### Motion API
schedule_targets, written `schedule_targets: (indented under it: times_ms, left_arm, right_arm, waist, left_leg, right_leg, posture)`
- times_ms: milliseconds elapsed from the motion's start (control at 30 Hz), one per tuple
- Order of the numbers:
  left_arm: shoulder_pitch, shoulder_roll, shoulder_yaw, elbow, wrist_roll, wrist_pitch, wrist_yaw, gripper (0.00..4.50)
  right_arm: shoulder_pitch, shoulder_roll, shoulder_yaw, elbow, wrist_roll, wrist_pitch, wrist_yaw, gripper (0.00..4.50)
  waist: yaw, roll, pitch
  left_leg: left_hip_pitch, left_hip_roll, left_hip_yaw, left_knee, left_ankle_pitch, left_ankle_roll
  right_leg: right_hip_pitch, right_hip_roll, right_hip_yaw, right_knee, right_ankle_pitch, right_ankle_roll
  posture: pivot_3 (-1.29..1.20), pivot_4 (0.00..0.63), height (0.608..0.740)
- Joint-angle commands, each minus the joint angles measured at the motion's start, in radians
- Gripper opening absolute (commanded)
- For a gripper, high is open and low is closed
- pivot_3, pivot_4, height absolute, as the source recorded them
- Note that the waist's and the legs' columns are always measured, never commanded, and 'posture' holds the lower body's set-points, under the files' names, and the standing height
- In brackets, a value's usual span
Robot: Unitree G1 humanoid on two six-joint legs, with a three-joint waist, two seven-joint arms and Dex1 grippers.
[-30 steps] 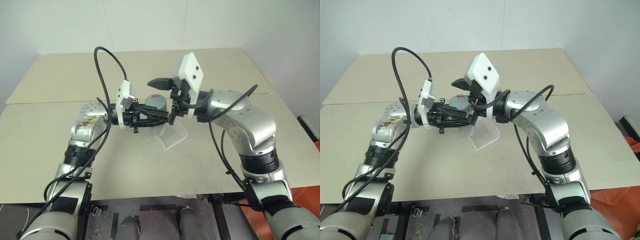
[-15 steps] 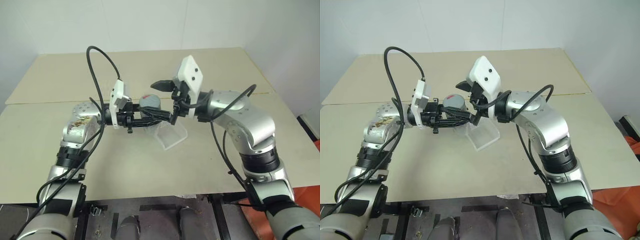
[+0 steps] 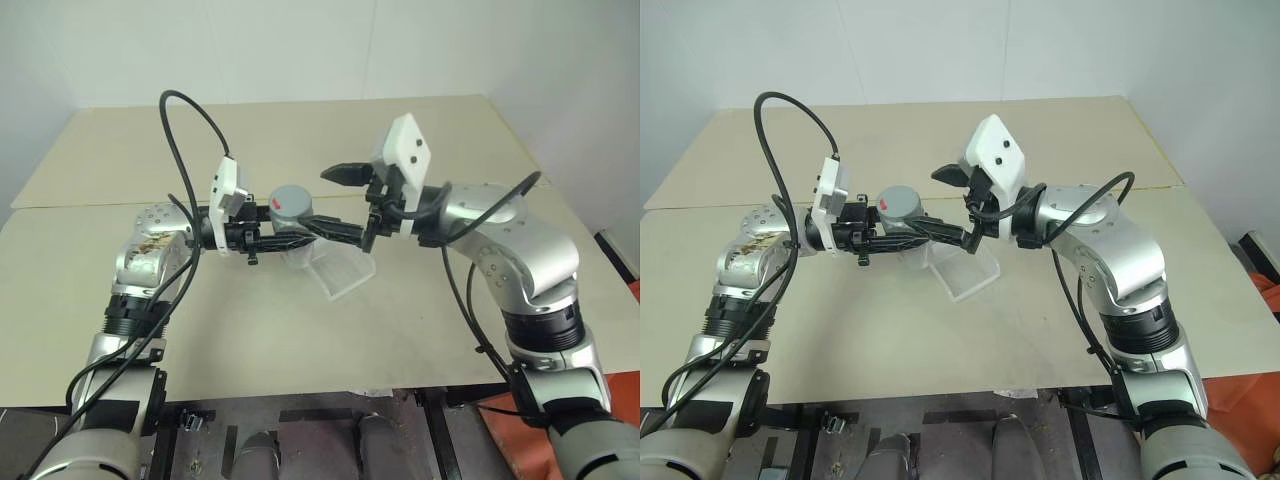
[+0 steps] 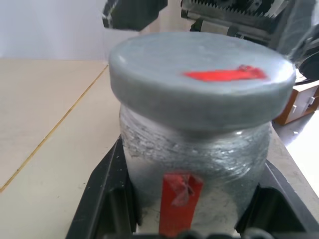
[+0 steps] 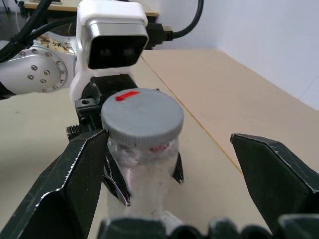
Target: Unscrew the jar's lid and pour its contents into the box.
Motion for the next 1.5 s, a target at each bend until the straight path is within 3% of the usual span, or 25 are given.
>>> schedule_targets:
  times_ms: [33,367,767,1367,1500]
  left_arm:
    - [-0.004,0.008,0.010,-0.054,-0.027,-0.003,-0.021,1.94]
    - [0.000,-0.003,0.006,-0.046,-0.021,-0.010,-0.008,1.94]
    - [-0.002,-0.028,-0.013,-0.047,-0.010,-0.020,-0.002,1.94]
    - [0.006,-0.013,-0.006,-0.059,-0.010,-0.022,0.003,1.94]
    - [0.006,-0.012,-0.006,-0.059,-0.009,-0.024,0.004,1.94]
  right_arm:
    - [0.002,-0.019,-0.047,-0.031,0.004,0.003,-0.004,4.45]
    - [0.039,-0.062,-0.070,-0.104,0.074,0.002,0.064,4.45]
    - [-0.043,0.047,0.008,-0.069,0.033,0.072,-0.047,4.45]
    - [-0.073,0.101,0.049,-0.035,0.030,0.101,-0.027,4.45]
    - [-0.080,0.104,0.041,-0.033,0.037,0.108,-0.022,3.59]
  waist:
    - [0.001,0.000,0.000]
    - [0.000,0.000,0.000]
    - [0.000,0.000,0.000]
    - [0.000,0.000,0.000]
    - [0.000,0.000,0.000]
  left_leg:
    - [0.000,0.000,0.000,0.000,0.000,0.000]
    - [0.000,0.000,0.000,0.000,0.000,0.000]
    - [0.000,0.000,0.000,0.000,0.000,0.000]
    - [0.000,0.000,0.000,0.000,0.000,0.000]
    - [0.000,0.000,0.000,0.000,0.000,0.000]
  right_leg:
    - [0.000,0.000,0.000,0.000,0.000,0.000]
    - [0.000,0.000,0.000,0.000,0.000,0.000]
    - [0.000,0.000,0.000,0.000,0.000,0.000]
    - [0.000,0.000,0.000,0.000,0.000,0.000]
    - [0.000,0.000,0.000,0.000,0.000,0.000]
  posture:
    - [0.00,0.150,0.740]
    - [0.00,0.150,0.740]
    - [0.00,0.150,0.740]
    - [0.00,0.150,0.740]
    - [0.00,0.150,0.740]
